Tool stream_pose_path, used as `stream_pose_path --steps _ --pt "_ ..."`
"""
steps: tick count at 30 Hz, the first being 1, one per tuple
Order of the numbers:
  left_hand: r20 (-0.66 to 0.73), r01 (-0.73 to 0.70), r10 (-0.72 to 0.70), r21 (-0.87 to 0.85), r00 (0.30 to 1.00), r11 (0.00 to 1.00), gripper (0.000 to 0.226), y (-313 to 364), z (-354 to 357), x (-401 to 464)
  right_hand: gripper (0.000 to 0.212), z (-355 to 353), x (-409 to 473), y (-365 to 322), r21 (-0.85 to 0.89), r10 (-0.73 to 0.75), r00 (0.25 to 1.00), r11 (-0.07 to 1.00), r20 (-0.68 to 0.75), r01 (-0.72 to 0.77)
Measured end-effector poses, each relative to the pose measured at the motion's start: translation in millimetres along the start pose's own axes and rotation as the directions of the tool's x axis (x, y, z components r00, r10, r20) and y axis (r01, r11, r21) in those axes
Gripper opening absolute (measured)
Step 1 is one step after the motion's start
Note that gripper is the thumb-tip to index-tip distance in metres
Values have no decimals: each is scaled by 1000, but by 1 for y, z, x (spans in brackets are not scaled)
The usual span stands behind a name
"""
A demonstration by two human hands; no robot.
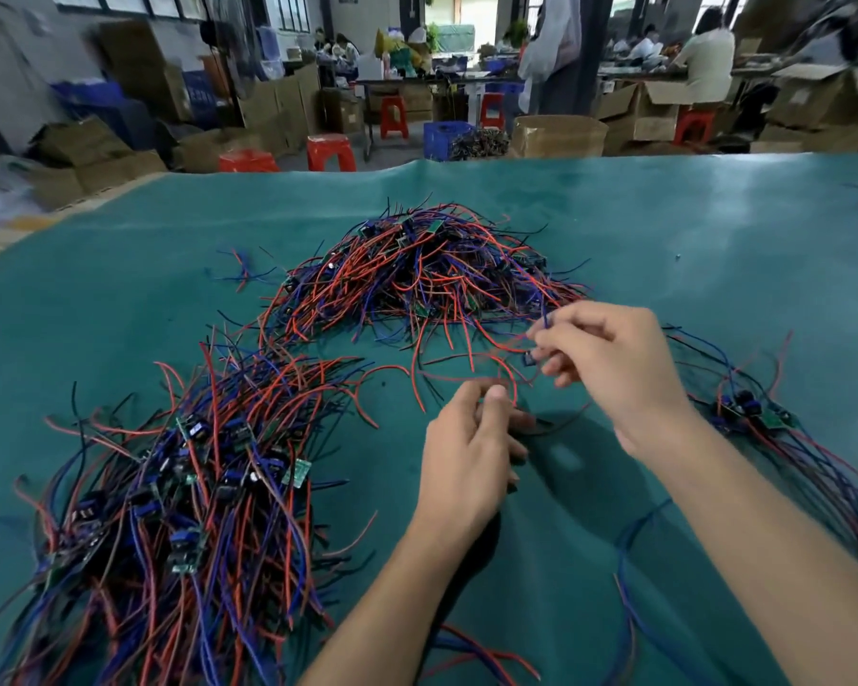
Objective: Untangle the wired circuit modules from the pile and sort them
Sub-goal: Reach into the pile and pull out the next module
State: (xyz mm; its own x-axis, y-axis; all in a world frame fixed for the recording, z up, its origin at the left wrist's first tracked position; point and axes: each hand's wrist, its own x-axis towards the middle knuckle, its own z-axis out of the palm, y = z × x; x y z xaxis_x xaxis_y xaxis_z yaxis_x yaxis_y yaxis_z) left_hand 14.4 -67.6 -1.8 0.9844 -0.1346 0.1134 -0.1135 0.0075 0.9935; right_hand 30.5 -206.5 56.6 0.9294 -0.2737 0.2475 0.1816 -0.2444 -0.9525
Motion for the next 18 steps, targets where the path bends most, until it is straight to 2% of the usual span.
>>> stream_pose_path --steps 2,5,7,9,11,13,15,18 --pt "-1 30 -30 -68 1000 997 31 3 0 -1 10 0 -25 -1 86 -8 997 996 77 2" --pt "14 6 -5 -35 1000 999 37 2 -3 0 16 10 -46 2 37 -42 976 999 214 35" --pt "-1 -12 12 -35 1000 999 35 2 -3 1 21 13 -47 6 38 -37 971 999 235 29" --pt "-13 -20 20 -54 1000 998 29 1 -2 1 21 12 -45 10 152 11 973 987 231 -48" --pt "-22 -43 41 -59 999 997 18 1 1 1 22 8 -43 16 160 53 975 983 218 -90" --pt "-37 -64 62 -42 997 997 12 -1 0 1 25 5 -41 26 32 43 987 998 154 -49" --pt "-55 -74 76 28 996 997 13 -4 -1 2 16 4 -38 35 -122 6 999 992 41 -1" --pt "-47 -91 97 106 994 990 7 -6 -1 2 19 3 -35 42 -156 2 999 988 -48 -9"
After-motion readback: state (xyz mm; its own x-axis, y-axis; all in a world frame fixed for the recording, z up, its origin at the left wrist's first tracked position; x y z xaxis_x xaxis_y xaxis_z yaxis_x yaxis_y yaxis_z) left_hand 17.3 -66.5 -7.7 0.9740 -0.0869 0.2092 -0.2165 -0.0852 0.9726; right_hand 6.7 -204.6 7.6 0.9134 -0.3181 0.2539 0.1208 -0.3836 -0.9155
